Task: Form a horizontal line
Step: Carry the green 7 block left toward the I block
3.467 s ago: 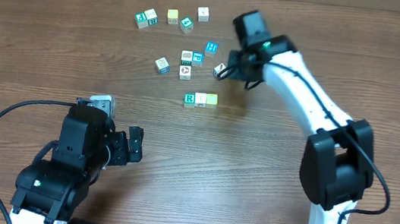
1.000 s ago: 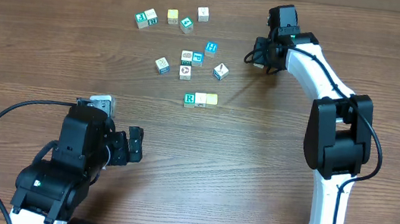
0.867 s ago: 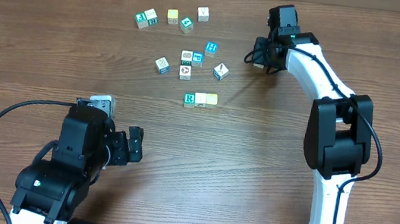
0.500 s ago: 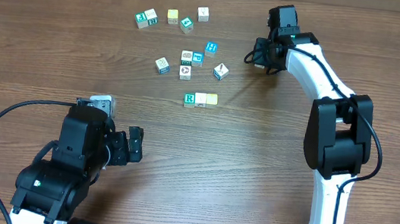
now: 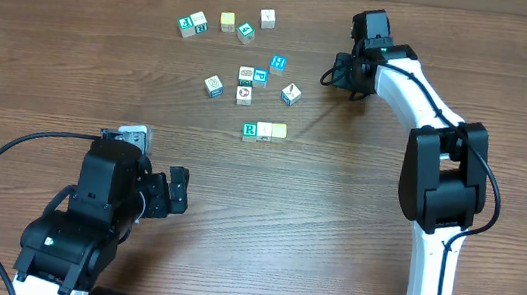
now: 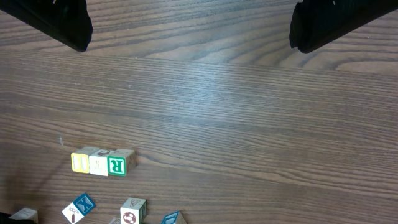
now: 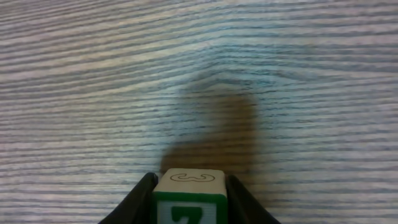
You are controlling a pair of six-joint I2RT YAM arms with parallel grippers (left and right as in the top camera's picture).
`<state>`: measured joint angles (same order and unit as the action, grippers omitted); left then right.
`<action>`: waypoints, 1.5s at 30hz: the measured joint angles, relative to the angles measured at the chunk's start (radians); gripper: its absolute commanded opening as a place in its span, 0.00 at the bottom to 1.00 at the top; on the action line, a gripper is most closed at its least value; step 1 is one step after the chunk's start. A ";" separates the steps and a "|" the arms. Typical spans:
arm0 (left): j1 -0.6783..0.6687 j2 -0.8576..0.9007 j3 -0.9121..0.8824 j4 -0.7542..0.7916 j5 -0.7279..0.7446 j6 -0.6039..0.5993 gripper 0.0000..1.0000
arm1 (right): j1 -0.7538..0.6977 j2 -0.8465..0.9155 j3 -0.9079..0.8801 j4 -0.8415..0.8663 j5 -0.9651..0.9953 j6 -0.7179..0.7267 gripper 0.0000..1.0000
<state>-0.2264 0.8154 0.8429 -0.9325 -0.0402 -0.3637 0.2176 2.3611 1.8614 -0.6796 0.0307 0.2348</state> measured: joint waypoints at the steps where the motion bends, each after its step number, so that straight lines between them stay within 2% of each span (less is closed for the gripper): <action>1: 0.000 0.000 0.000 0.000 0.000 0.000 0.99 | 0.000 0.000 0.000 0.000 0.000 0.000 0.26; 8: 0.000 0.000 0.000 0.000 0.000 0.000 1.00 | 0.000 0.000 0.011 -0.037 0.002 0.000 0.18; 13: 0.000 0.000 0.000 0.000 0.000 0.000 1.00 | 0.000 0.005 0.081 -0.186 0.001 0.000 0.11; 17: 0.000 0.000 0.000 0.000 0.000 0.000 1.00 | 0.001 0.015 0.219 -0.355 0.001 0.000 0.04; 23: 0.000 0.000 0.000 0.000 0.000 0.000 1.00 | 0.026 0.011 0.411 -0.575 0.003 0.002 0.04; 32: 0.000 0.000 0.000 0.000 0.000 0.000 1.00 | 0.152 -0.050 0.423 -0.809 0.039 0.096 0.04; 39: 0.000 0.000 0.000 0.000 0.000 0.000 1.00 | 0.228 -0.138 0.412 -0.827 0.127 0.152 0.04; 45: 0.000 0.000 0.000 0.000 0.000 0.000 1.00 | 0.285 -0.159 0.272 -0.721 0.157 0.184 0.04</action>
<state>-0.2264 0.8154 0.8429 -0.9325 -0.0402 -0.3637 0.5022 2.2017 2.1330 -1.4010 0.1879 0.4187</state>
